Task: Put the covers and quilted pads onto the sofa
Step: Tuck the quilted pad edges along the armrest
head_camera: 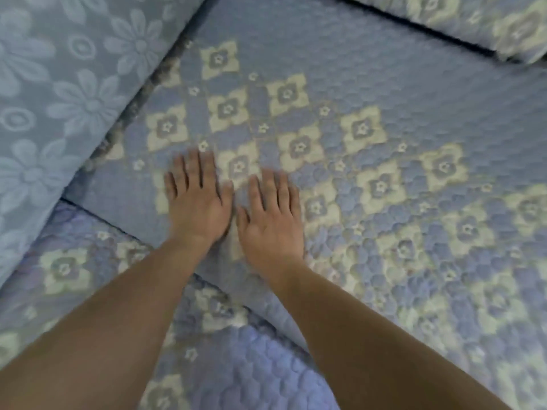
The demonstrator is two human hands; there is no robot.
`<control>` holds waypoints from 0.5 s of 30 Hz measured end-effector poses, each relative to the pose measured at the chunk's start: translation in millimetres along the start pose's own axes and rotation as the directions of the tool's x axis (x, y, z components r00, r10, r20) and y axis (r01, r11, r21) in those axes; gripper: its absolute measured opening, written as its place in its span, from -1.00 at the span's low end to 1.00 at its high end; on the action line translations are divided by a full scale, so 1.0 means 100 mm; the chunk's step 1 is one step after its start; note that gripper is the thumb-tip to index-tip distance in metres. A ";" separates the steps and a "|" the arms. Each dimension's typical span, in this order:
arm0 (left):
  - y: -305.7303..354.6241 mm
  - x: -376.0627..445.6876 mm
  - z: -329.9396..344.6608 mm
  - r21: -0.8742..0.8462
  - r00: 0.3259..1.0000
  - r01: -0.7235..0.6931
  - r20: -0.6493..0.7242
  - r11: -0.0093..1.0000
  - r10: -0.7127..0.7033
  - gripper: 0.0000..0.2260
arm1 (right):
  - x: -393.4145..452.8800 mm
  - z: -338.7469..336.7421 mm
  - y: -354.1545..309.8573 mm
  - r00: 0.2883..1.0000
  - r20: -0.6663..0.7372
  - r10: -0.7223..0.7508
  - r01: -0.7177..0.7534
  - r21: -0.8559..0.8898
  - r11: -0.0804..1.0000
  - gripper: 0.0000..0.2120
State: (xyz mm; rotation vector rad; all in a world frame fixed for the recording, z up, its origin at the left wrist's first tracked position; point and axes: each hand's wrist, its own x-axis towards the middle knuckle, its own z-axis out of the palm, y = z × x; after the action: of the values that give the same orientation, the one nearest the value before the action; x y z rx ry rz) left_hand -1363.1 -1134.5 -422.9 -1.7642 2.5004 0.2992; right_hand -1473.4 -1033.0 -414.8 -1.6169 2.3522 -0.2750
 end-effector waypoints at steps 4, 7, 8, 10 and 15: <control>0.72 -0.46 0.07 0.007 0.973 -0.228 0.027 0.974 0.227 -0.41 | -0.49 -0.22 0.59 0.994 0.010 0.110 -0.110 -0.021 0.994 -0.46; 1.34 -0.78 0.11 0.008 0.911 -0.405 0.091 0.914 0.402 -0.41 | -0.88 -0.44 1.19 0.970 0.015 0.244 -0.243 -0.032 0.969 -0.45; 1.58 -0.89 0.13 0.007 0.884 -0.459 0.106 0.888 0.456 -0.40 | -1.01 -0.52 1.42 0.957 0.009 0.289 -0.289 -0.030 0.957 -0.45; 2.11 -1.12 0.19 0.007 0.835 -0.540 0.135 0.842 0.534 -0.38 | -1.31 -0.69 1.93 0.932 0.008 0.363 -0.362 -0.044 0.931 -0.44; 3.51 -1.74 0.41 0.044 0.706 -0.697 0.219 0.716 0.674 -0.35 | -2.16 -1.12 3.29 0.857 0.031 0.515 -0.514 -0.042 0.857 -0.42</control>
State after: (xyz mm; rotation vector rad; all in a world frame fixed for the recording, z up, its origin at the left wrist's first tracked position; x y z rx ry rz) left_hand -1635.5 -851.6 -392.6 -0.6328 2.8418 0.3113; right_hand -1727.5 -713.5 -384.9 -0.9269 2.6522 -0.0865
